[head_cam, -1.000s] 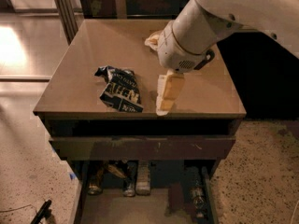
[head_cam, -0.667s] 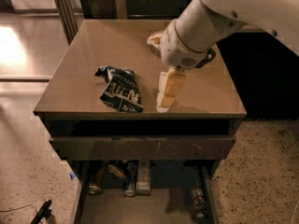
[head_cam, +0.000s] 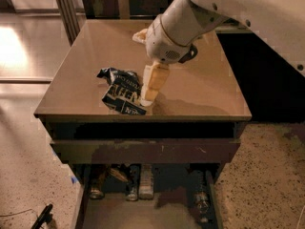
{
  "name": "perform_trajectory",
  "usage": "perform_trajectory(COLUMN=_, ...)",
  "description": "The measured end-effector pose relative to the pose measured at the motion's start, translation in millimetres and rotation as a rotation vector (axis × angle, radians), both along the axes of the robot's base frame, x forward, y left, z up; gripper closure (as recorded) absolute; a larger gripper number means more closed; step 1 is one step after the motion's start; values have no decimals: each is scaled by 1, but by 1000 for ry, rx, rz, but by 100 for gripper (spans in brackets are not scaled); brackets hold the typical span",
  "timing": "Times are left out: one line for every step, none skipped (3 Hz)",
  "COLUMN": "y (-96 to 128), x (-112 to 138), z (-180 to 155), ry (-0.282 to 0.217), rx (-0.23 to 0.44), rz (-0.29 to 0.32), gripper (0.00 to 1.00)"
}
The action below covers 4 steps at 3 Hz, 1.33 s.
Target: Place blue chip bag into middle drawer
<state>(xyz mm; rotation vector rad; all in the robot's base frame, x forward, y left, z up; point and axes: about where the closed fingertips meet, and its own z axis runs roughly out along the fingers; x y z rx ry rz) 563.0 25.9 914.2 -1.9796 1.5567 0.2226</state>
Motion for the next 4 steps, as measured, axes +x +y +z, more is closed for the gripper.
perform_trajectory(y=37, x=9, z=0, ry=10, rx=28, rz=60, gripper=0)
perform_trajectory(y=41, x=7, z=-4, ry=20, rx=34, rz=68, gripper=0)
perform_trajectory(y=62, x=-5, z=-28, ry=71, rx=61, rz=110, gripper=0)
perform_trajectory(y=64, x=-5, z=-30, ry=75, rx=61, rz=113, gripper=0)
